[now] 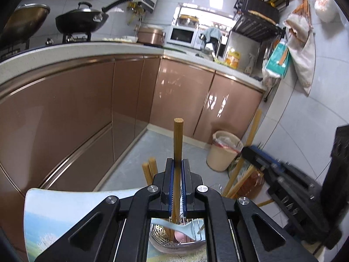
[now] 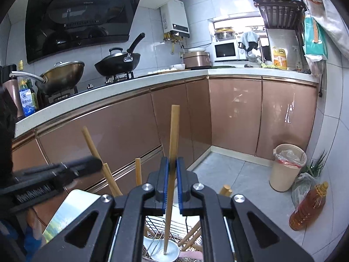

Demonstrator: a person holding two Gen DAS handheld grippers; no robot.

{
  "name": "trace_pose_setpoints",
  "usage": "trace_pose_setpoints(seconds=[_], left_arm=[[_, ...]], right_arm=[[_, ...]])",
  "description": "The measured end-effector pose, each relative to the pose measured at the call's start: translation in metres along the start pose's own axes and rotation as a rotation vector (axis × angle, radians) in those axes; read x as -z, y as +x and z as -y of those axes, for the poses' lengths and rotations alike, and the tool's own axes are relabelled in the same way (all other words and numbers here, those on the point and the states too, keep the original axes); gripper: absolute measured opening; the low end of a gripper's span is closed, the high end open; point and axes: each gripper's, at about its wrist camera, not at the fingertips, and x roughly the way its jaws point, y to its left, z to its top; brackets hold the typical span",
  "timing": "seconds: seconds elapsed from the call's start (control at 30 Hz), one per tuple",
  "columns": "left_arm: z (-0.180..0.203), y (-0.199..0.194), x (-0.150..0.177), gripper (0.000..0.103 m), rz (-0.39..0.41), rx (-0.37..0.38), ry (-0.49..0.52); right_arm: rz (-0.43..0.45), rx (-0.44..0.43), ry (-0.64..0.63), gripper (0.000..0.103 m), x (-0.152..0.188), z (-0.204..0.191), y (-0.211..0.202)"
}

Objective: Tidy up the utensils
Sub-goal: 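Lift both held chopsticks and carry them over the wire holder, then open both tools to drop the chopsticks into the wire holder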

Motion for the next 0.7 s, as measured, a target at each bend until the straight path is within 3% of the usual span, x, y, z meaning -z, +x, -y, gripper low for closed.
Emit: trace_pose_setpoints(seconds=[0.57,0.7], left_arm=[[-0.005,0.002,0.015,0.006,-0.027,-0.022,0.003],[-0.009,0.002,0.016,0.006,-0.027,-0.029,-0.003]], right_arm=[[0.075,0.031,-0.023,0.006,-0.015,-0.003,-0.005],[0.053,0.053,-0.046,0.006,-0.003,-0.004,0.007]])
